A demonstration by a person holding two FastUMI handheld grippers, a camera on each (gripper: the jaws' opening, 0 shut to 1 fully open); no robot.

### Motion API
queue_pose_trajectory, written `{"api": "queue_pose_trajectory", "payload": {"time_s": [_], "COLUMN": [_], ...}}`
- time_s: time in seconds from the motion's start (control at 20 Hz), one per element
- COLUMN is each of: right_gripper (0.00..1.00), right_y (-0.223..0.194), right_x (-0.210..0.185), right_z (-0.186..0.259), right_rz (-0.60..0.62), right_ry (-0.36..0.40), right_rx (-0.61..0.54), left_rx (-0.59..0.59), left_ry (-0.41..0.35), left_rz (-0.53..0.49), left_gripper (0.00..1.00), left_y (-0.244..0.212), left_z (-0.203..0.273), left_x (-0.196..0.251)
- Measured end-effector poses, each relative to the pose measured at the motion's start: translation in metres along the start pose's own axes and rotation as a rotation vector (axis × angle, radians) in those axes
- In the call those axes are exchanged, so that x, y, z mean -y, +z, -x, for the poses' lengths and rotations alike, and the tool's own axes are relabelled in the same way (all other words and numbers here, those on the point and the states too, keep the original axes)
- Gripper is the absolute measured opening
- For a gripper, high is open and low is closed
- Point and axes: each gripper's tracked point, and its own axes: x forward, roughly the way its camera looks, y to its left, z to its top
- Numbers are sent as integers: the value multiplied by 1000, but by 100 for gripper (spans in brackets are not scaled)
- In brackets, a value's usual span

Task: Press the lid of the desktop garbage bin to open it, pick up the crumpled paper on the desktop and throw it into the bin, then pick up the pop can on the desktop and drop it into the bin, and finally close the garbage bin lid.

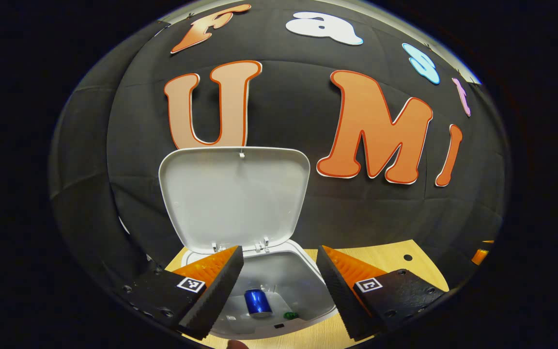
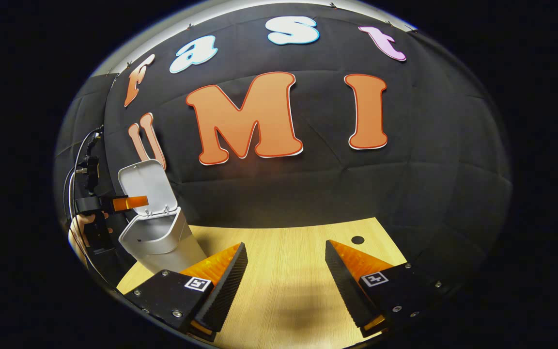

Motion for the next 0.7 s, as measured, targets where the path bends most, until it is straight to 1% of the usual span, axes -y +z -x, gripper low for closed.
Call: {"api": "queue_pose_trajectory", "payload": {"time_s": [0.15,0.3,0.45,0.6,0.7], "right_gripper": [96,96,97,96,96], "right_y": [-1,-2,6,15,17], "right_x": [0,0,6,5,4], "right_z": [-1,0,0,5,6], "right_rz": [5,13,48,67,61], "right_ry": [-1,0,-38,-42,-36], "right_rx": [1,5,42,76,81], "left_rx": [1,20,45,75,103], "left_ry": [3,14,28,50,46], "left_rz": [5,5,15,-18,-32], "left_gripper": [96,96,96,96,96], "left_y": [5,23,48,78,105], "left_z": [8,18,27,32,33], "left_x": [-1,-7,-13,-22,-21]}}
